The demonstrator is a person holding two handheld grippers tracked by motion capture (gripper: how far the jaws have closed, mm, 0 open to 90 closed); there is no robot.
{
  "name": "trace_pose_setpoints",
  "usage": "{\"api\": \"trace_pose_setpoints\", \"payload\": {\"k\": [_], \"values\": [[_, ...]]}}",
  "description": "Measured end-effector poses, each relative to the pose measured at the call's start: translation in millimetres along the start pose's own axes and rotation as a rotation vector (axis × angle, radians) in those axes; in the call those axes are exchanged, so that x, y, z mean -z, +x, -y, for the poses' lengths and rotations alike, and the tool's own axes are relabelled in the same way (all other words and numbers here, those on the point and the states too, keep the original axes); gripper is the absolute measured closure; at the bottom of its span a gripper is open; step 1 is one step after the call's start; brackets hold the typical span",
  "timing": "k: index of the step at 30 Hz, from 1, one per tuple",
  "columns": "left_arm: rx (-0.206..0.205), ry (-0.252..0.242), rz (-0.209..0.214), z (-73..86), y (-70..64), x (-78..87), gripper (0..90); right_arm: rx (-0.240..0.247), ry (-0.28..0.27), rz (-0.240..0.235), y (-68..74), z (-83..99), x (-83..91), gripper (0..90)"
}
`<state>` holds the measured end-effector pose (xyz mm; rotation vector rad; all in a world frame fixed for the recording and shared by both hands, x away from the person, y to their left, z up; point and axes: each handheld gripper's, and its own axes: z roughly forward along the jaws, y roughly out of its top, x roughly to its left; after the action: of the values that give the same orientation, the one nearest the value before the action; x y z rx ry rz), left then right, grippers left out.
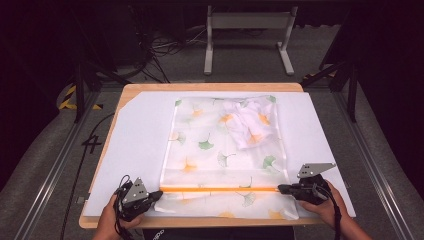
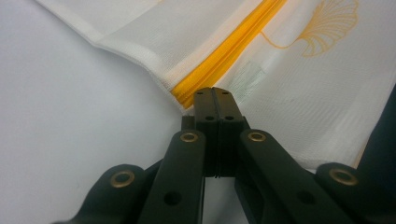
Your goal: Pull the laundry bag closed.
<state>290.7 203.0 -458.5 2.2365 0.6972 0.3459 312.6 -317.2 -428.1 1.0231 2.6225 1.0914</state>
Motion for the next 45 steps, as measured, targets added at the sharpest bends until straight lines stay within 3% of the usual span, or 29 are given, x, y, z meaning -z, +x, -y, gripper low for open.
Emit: {"api": "trace_pose_setpoints", "payload": {"k": [11,13,24,29,36,45], "values": [[0.004,-0.001,0.002,0.1,0.3,0.0,90.0,-0.03,-0.017,0.02,-6.8,9.8,6.9,90.0],[0.004,-0.002,0.002,0.1,0.4,0.0,90.0,-0.053,-0.034,0.009,-10.7,13.4,9.6,90.0],[0.0,-0.002,0.003,0.2,0.5,0.1,90.0,-0.044,-0.035,0.013,-11.0,16.2,9.9,90.0],[-0.001,-0.001,0.002,0.0,0.4,0.3,90.0,-0.029,-0.039,0.024,-9.6,16.7,9.7,90.0],[-0.006,0.01,0.005,-1.0,0.5,1.1,90.0,0.036,-0.041,0.062,-3.1,17.7,9.3,90.0],[-0.018,0.018,0.015,-1.9,2.0,1.4,90.0,0.057,-0.053,0.077,0.5,20.6,10.3,89.9]]}}
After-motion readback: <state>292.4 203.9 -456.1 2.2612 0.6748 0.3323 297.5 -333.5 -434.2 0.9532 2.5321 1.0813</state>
